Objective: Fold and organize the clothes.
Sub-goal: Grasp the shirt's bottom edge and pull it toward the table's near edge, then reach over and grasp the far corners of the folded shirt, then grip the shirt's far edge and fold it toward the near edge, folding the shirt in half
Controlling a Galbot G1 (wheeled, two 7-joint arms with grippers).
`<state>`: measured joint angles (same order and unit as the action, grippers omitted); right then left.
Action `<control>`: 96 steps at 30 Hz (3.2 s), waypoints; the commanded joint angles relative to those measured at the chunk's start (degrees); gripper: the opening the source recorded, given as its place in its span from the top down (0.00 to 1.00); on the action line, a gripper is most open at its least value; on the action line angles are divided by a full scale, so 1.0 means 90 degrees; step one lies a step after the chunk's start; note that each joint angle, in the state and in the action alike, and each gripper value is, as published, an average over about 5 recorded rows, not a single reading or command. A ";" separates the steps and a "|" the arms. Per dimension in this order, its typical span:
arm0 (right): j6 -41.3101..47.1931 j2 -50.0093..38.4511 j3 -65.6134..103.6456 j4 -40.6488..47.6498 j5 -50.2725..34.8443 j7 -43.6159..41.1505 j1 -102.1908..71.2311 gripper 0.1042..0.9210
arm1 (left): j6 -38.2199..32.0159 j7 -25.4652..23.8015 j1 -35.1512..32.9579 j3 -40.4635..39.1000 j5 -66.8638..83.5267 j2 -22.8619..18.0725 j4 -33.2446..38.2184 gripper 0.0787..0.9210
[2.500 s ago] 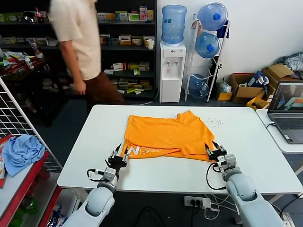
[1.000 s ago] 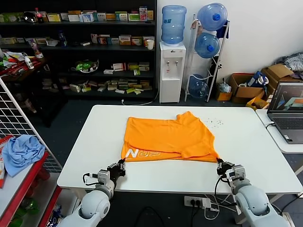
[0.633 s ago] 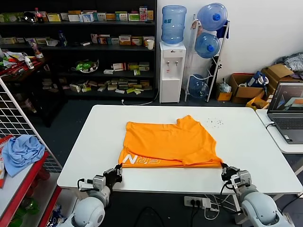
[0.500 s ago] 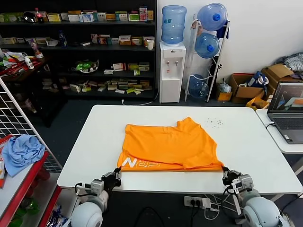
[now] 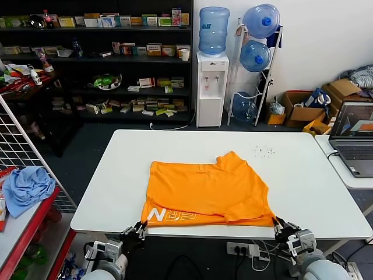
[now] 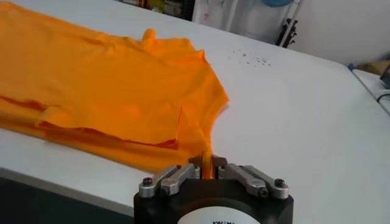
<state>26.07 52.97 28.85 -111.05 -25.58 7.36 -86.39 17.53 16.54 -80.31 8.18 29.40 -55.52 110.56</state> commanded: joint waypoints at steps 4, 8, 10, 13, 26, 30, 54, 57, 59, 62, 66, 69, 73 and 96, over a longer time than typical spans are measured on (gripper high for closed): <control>-0.0437 -0.0252 0.0023 -0.0287 -0.0728 0.0210 0.0404 0.56 | 0.0099 0.0014 0.0399 0.0070 0.0162 0.0189 0.0338 0.59; -0.0758 -0.0430 -0.0171 0.0215 -0.1043 0.0073 0.1143 0.41 | -0.0046 -0.0063 0.1071 -0.0056 0.0180 0.0169 -0.0029 0.46; -0.0874 -0.0465 -0.0334 0.0664 -0.1101 -0.0099 0.1655 0.34 | -0.0120 -0.0110 0.1574 -0.0214 0.0177 0.0088 -0.0374 0.38; -0.0896 -0.0435 -0.0644 0.1409 -0.1201 -0.0348 0.2473 0.24 | -0.0145 -0.0169 0.2483 -0.0527 0.0275 -0.0071 -0.1071 0.28; -0.0187 0.0272 -0.1893 0.3979 -0.1487 -0.1070 0.5402 0.12 | -0.0119 -0.0276 0.5029 -0.1670 0.1125 -0.0918 -0.3912 0.12; -0.0151 0.0541 -0.2109 0.4575 -0.1366 -0.1236 0.5833 0.12 | -0.0094 -0.0356 0.5414 -0.1792 0.1127 -0.1170 -0.4650 0.12; -0.0109 0.1552 -0.2389 0.6412 -0.0531 -0.1722 0.6418 0.27 | -0.0044 -0.0572 0.5921 -0.1573 0.0637 -0.2050 -0.6543 0.12; -0.0123 0.1562 -0.2425 0.6433 -0.0499 -0.1732 0.6439 0.37 | 0.0006 -0.0594 0.5852 -0.1548 0.0675 -0.2025 -0.6480 0.17; -0.0117 0.1565 -0.2446 0.6445 -0.0453 -0.1752 0.6444 0.44 | 0.0035 -0.0614 0.5794 -0.1542 0.0705 -0.1990 -0.6403 0.23; -0.0115 0.1576 -0.2450 0.6451 -0.0376 -0.1792 0.6441 0.53 | 0.0080 -0.0625 0.5704 -0.1552 0.0778 -0.1914 -0.6208 0.36; -0.0048 0.1602 -0.2399 0.6434 -0.0351 -0.1773 0.6430 0.68 | 0.0134 -0.0595 0.5578 -0.1561 0.0889 -0.1822 -0.5926 0.50; -0.0002 0.1588 -0.2364 0.6361 -0.0377 -0.1730 0.6392 0.79 | 0.0150 -0.0574 0.5472 -0.1559 0.0936 -0.1764 -0.5737 0.60; -0.0033 0.1534 -0.2327 0.6169 -0.0444 -0.1690 0.6305 0.92 | 0.0093 -0.0554 0.5321 -0.1553 0.0953 -0.1671 -0.5497 0.75; -0.0336 0.0010 -0.1437 0.1634 -0.0915 -0.0474 0.2930 0.98 | -0.0502 -0.0225 0.3438 -0.1165 0.0661 -0.0177 -0.2284 0.98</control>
<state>23.43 58.36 12.85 -79.15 -32.94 -0.50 -45.52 14.08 13.13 -41.39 -3.51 35.83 -62.92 76.23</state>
